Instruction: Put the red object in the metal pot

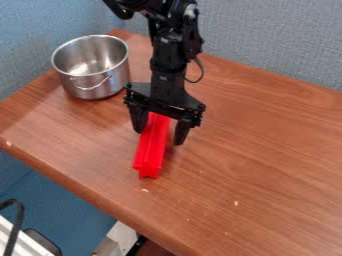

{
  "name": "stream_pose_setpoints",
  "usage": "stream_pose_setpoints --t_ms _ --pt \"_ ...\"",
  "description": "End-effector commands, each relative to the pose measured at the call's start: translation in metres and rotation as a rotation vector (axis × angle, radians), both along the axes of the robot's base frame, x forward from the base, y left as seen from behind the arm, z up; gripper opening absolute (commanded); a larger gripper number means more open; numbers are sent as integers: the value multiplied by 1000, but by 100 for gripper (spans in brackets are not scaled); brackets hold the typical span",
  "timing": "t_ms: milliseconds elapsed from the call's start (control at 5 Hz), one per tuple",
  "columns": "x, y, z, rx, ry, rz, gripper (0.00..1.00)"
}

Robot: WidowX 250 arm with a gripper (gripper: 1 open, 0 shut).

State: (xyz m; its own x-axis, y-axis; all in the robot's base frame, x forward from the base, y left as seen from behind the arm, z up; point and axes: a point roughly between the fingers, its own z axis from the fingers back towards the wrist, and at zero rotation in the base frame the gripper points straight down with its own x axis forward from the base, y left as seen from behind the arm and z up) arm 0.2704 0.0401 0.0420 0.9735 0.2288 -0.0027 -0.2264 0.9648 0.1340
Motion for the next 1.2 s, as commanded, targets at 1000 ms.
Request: stream_pose_setpoints --t_ms 1000 --pt "11 -2 10 23 -41 -25 100"
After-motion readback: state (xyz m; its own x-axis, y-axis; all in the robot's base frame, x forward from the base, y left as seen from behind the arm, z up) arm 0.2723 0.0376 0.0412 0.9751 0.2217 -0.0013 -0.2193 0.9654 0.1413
